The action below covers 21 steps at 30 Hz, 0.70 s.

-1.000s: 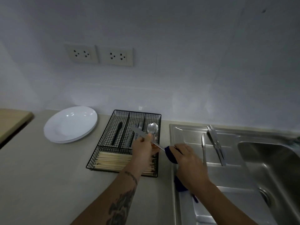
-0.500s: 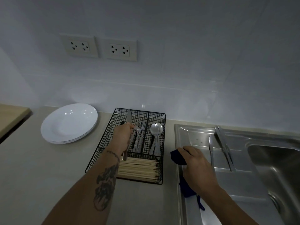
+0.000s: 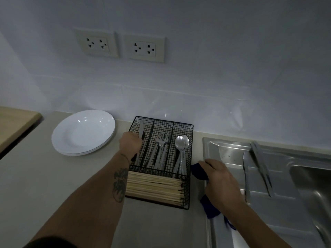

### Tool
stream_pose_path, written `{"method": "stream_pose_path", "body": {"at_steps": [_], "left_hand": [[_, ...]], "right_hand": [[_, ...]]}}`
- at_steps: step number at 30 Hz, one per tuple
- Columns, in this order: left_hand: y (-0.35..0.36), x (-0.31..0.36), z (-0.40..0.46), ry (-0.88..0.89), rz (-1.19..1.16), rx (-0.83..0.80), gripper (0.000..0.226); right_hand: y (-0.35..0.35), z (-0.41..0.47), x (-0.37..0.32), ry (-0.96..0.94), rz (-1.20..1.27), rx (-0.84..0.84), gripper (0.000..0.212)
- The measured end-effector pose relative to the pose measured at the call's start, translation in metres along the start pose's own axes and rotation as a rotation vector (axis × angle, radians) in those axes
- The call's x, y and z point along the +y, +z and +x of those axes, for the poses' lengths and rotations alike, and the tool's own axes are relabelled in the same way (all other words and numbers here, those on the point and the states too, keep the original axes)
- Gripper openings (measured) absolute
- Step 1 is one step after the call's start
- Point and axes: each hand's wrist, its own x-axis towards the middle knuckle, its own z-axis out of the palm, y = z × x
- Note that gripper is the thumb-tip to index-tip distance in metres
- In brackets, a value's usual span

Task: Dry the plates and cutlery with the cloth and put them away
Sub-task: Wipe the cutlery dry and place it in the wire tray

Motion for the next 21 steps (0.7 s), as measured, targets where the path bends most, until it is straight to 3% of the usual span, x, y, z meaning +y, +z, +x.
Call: {"method": "stream_pose_path", "body": {"at_steps": [9, 13, 21], "left_hand": [[0.005, 0.005, -0.033, 0.131, 0.156, 0.048, 0.007], [0.013, 0.040, -0.070, 0.267, 0.067, 0.106, 0.026], [0.116, 0.087, -0.157, 0.529, -0.003, -0.258, 0.026]], "right_hand": [[-0.012, -0.009, 0.008, 0.017, 0.031, 0.001, 0.071], [-0.019, -0.024, 0.022, 0.054, 0.055, 0.042, 0.068], [-0.042, -0.071, 0.064, 0.171, 0.049, 0.079, 0.061]]}}
